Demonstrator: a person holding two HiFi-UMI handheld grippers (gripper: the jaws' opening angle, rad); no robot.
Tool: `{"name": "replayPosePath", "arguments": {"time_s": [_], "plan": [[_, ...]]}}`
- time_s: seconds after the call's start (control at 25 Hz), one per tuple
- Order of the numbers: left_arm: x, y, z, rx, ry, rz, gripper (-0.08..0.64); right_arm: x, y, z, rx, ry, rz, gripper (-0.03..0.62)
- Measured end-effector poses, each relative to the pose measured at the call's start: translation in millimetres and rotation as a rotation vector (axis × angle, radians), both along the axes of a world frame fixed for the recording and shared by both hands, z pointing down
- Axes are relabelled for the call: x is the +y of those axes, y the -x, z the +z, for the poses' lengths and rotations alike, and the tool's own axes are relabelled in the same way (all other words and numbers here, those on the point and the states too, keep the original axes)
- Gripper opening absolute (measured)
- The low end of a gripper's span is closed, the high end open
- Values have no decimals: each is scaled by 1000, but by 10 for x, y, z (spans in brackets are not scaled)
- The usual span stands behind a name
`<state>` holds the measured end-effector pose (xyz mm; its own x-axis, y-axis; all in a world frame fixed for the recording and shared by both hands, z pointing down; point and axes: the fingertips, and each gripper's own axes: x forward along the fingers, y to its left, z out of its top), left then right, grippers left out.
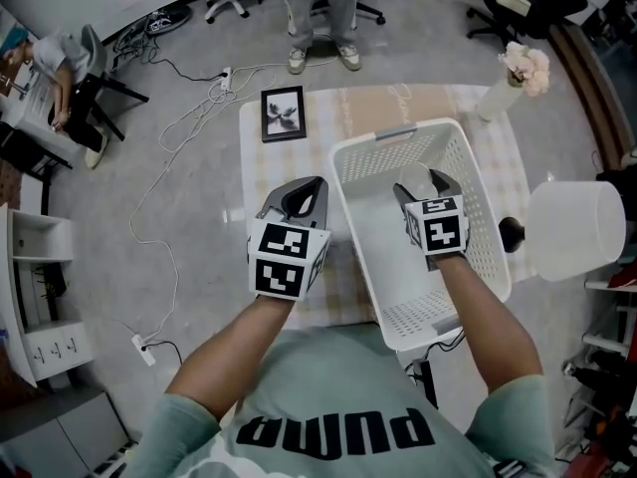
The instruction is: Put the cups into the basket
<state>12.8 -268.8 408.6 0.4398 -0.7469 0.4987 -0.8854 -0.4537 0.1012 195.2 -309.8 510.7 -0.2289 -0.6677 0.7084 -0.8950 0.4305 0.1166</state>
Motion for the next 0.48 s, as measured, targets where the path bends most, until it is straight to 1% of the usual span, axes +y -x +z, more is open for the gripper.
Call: {"name": "replayPosePath", "arguments": {"time_s": [0.28,0.48], "plan": [[-9,-4,143,6,33,4,2,-80,-114,239,4,40,36,324],[9,19,172,11,38,4,2,-97,-101,359,14,47,35,324]]}}
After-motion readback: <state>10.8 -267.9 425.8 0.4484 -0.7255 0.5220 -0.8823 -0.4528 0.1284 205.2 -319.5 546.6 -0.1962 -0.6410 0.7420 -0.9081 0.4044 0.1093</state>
